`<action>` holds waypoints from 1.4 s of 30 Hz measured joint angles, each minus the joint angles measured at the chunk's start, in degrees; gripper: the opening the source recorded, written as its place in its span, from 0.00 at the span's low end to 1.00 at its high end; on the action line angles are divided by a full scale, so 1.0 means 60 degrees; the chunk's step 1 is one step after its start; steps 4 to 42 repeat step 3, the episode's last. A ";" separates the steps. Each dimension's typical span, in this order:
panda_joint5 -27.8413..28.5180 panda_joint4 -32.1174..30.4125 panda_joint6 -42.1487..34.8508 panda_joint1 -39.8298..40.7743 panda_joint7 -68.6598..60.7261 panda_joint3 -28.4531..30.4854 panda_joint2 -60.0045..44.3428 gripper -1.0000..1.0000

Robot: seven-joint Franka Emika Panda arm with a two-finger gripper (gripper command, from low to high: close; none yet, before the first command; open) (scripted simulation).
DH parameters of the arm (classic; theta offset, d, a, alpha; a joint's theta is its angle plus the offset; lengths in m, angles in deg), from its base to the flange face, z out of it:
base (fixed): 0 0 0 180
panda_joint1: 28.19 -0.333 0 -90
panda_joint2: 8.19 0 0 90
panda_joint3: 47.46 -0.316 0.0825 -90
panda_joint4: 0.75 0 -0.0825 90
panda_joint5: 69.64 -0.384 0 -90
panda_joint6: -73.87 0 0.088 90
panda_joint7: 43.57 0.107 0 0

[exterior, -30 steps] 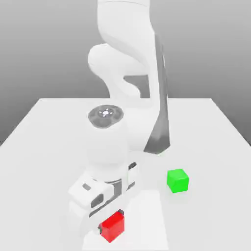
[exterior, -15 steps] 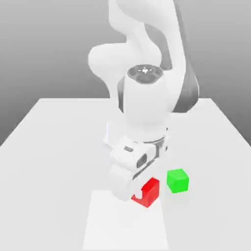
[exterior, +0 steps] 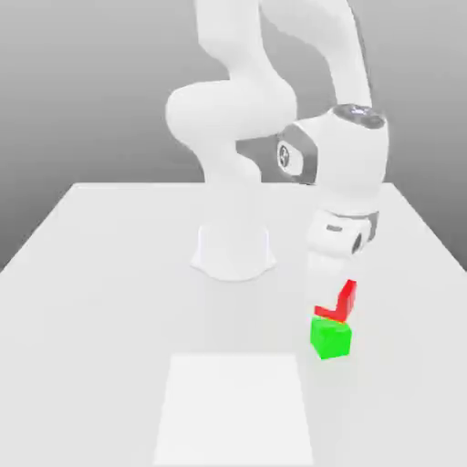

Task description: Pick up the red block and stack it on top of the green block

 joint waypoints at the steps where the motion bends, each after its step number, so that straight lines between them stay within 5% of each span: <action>1: 0.0077 0.0007 0.0178 -0.0004 0.0053 0.0015 -0.0185 1.00; 42: 0.0078 0.0007 0.0178 0.0001 0.0053 0.0015 -0.0185 1.00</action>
